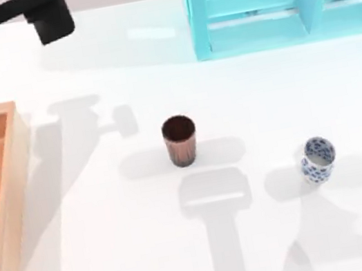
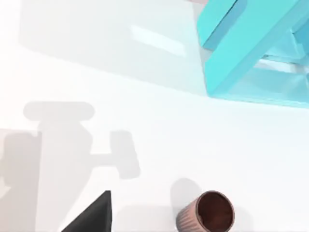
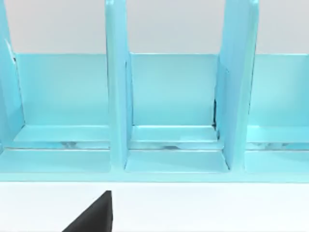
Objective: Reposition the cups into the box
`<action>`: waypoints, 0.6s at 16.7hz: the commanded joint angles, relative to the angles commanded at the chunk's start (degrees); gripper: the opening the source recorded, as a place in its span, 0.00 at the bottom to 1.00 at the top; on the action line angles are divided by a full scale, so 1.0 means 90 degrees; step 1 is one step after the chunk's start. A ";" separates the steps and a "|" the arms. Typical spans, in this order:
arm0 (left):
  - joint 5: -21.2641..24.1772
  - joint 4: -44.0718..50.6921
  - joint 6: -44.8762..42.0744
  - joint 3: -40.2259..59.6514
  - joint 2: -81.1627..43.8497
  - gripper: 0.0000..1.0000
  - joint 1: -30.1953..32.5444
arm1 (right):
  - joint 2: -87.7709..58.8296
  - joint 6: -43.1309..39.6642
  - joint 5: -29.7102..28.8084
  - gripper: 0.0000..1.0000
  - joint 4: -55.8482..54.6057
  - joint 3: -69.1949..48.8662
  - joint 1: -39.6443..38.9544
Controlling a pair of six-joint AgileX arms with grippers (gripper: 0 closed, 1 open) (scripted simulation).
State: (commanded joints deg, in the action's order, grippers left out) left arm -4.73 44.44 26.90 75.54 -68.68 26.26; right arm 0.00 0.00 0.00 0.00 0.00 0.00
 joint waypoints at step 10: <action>-0.0342 0.3898 0.2290 0.6795 -0.6369 1.00 0.2460 | 0.0000 0.0000 0.0000 1.00 0.0000 0.0000 0.0000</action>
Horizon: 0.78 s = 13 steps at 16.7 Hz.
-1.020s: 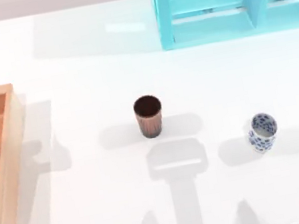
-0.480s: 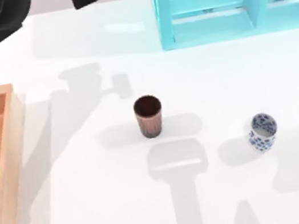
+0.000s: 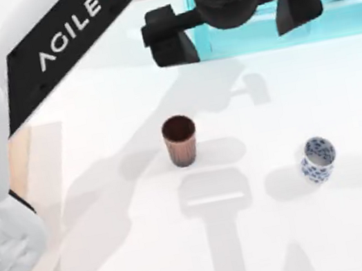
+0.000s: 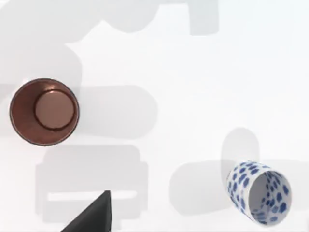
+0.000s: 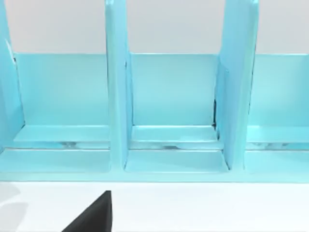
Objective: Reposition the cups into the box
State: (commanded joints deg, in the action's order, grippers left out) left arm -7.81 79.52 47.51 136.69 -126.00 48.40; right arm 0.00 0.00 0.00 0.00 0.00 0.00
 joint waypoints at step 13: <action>-0.0144 0.1867 0.1059 0.3294 -0.3074 1.00 0.1244 | 0.0000 0.0000 0.0000 1.00 0.0000 0.0000 0.0000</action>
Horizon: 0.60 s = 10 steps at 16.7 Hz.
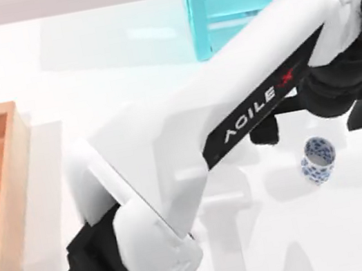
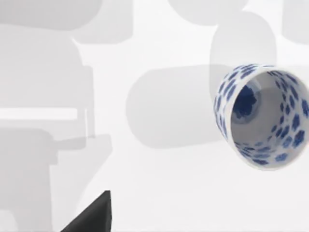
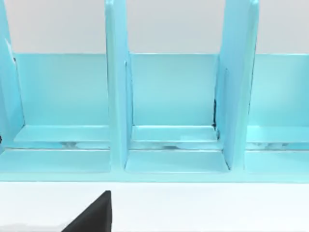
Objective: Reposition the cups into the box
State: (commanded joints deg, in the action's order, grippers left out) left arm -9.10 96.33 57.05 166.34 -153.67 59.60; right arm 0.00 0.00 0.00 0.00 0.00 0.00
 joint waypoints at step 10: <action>0.0009 -0.1544 -0.0126 -0.1874 0.0317 1.00 -0.0129 | 0.0000 0.0000 0.0000 1.00 0.0000 0.0000 0.0000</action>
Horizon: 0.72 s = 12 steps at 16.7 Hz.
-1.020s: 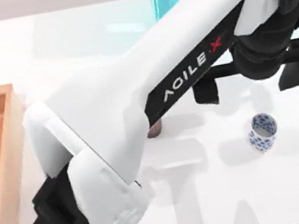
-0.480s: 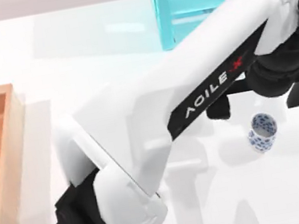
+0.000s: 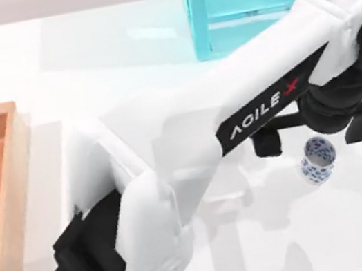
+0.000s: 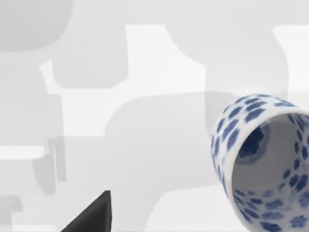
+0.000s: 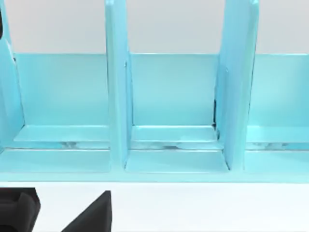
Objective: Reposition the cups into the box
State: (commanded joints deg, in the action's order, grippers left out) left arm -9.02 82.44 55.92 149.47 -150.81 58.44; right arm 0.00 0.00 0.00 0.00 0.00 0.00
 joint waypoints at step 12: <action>0.0006 -0.1543 -0.0090 -0.1793 0.0281 0.92 -0.0092 | 0.0000 0.0000 0.0000 1.00 0.0000 0.0000 0.0000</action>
State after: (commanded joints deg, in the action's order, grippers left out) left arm -8.97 68.55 55.10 133.33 -148.28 57.62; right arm 0.00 0.00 0.00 0.00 0.00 0.00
